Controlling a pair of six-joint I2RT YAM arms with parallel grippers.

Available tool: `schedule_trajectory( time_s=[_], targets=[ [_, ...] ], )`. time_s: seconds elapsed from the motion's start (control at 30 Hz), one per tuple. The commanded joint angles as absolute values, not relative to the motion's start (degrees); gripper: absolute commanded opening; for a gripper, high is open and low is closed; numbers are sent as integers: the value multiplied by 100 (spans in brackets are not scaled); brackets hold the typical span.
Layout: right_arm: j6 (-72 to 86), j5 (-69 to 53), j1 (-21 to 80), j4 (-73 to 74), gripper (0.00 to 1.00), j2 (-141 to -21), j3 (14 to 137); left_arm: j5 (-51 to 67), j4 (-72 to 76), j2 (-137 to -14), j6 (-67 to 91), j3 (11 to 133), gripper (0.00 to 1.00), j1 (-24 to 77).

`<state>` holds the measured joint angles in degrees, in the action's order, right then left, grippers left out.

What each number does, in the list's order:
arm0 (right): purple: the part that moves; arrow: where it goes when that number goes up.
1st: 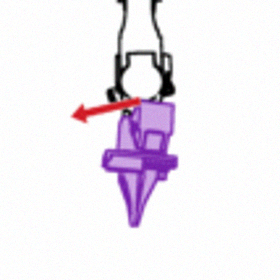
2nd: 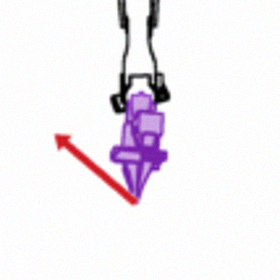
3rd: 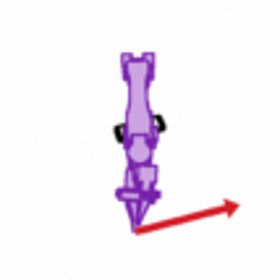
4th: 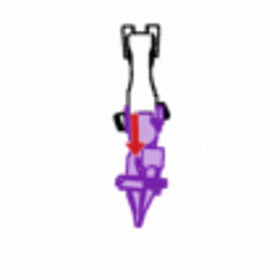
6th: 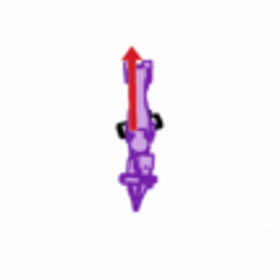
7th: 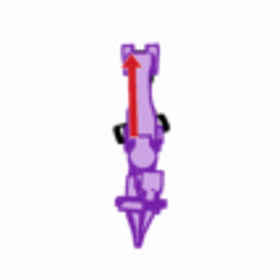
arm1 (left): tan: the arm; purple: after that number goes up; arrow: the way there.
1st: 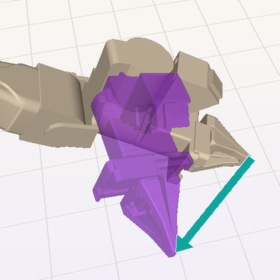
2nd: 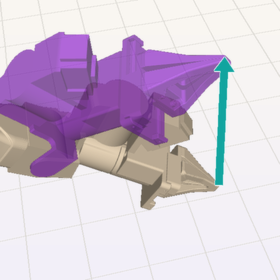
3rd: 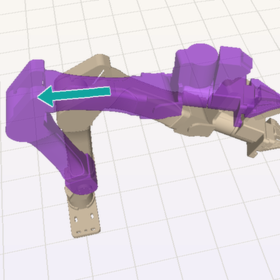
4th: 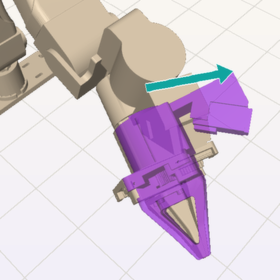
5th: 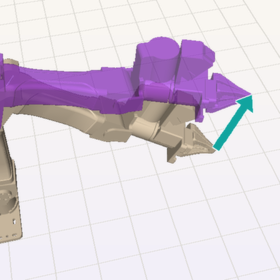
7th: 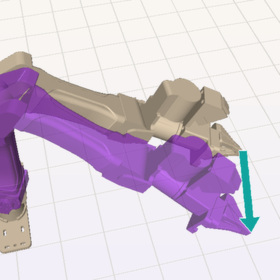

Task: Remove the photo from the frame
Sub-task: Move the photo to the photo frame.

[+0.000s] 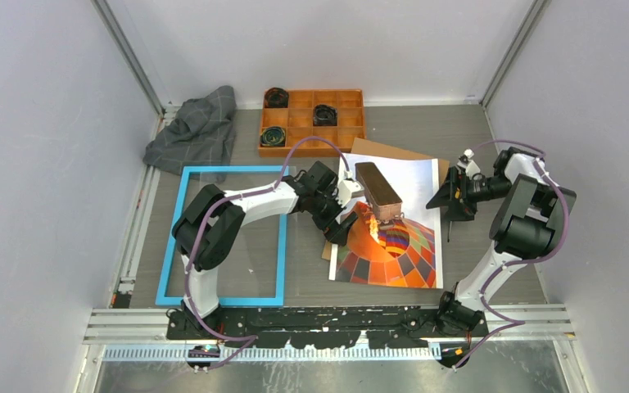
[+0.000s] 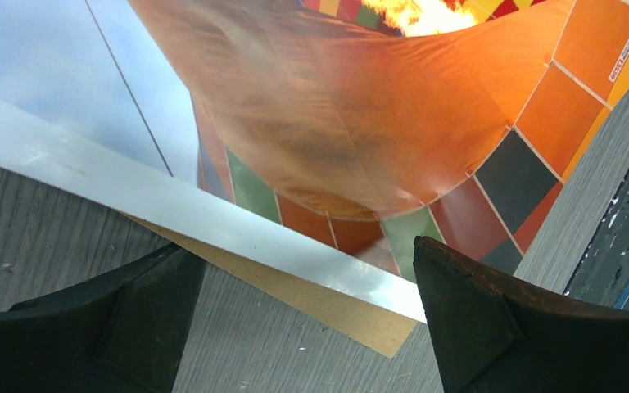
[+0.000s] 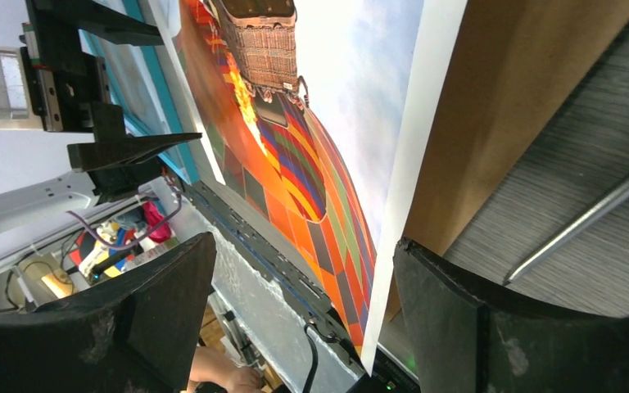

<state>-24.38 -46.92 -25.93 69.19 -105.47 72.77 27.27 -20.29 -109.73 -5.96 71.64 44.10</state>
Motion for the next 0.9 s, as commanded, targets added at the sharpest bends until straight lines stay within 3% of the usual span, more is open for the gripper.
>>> schedule_trajectory(
  time_s=[0.0,0.37,0.87],
  targets=[
    [-2679,-5102,-2575,7196,84,-10696,7428,2795,-2092,-11263,-563,7156,100,4447],
    [-2669,-5650,-2560,7120,84,-11288,7411,2826,-2119,-11407,-549,7172,100,4447],
    [-1880,-4522,-2506,6367,87,-10864,7284,2839,-2156,-11495,-529,7206,100,4447]
  ],
)
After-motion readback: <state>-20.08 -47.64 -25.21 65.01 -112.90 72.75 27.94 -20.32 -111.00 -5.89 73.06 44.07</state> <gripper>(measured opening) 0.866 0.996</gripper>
